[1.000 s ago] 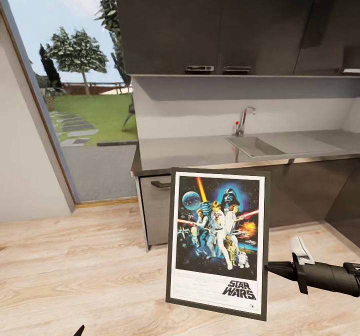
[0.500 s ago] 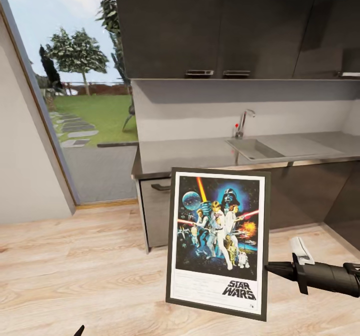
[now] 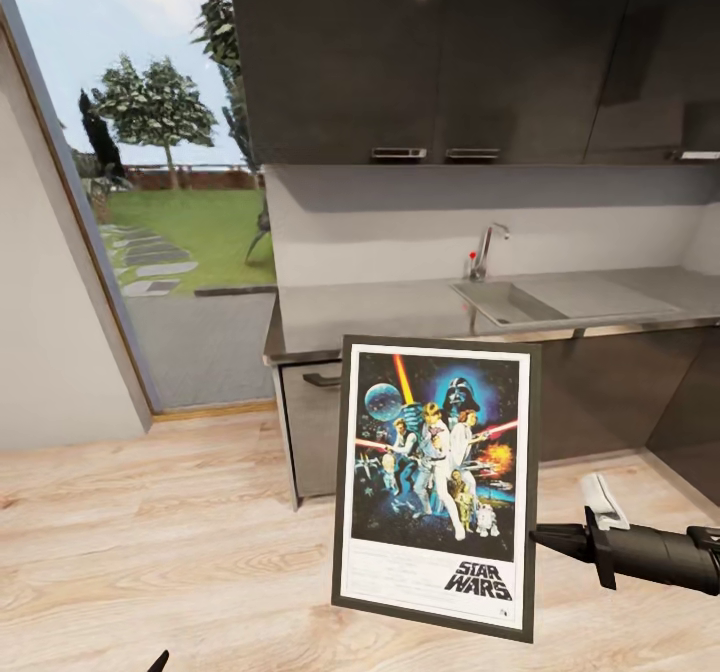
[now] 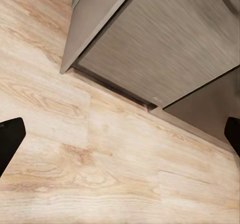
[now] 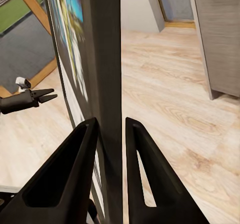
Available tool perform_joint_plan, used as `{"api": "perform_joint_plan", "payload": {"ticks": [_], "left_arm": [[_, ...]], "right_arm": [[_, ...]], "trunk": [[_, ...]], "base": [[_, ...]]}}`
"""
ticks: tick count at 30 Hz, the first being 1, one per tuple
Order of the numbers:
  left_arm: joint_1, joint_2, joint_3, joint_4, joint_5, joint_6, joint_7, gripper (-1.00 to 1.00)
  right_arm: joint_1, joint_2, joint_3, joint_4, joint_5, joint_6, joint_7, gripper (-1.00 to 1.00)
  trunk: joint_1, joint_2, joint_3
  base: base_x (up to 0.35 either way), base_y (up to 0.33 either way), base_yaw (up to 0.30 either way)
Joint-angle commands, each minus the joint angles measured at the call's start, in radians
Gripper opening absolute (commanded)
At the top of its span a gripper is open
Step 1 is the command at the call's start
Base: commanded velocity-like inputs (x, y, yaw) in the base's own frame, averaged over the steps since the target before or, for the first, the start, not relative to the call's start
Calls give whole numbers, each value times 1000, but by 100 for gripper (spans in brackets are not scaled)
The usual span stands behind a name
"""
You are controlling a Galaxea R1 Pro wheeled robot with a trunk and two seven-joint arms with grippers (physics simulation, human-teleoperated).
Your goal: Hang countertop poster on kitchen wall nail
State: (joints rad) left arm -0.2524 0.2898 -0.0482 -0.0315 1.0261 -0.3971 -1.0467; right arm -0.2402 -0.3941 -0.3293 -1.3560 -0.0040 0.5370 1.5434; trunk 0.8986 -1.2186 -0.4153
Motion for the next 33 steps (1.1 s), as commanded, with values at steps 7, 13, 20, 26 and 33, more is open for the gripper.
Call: {"api": "perform_joint_plan", "payload": {"ticks": [7,13,20,26,33], "left_arm": [[-1,0,-6,1,5,-5,-1,100],[-1,0,-6,1,5,-5,-1,100],[-1,0,-6,1,5,-5,-1,100],[-1,0,-6,1,5,-5,-1,100],[-1,0,-6,1,5,-4,-1,100]], "right_arm": [[-1,0,-1,0,-1,12,4,-100],[-1,0,-1,0,0,12,4,-100],[-1,0,-1,0,-1,12,4,-100],[-1,0,0,0,-1,12,4,-100],[-1,0,0,0,-1,12,4,-100]], "trunk": [[-27,49,21],[-50,91,40],[-77,140,62],[-100,182,80],[-127,231,102]], "base": [[0,0,0],[0,0,0],[0,0,0],[0,0,0],[0,0,0]]}}
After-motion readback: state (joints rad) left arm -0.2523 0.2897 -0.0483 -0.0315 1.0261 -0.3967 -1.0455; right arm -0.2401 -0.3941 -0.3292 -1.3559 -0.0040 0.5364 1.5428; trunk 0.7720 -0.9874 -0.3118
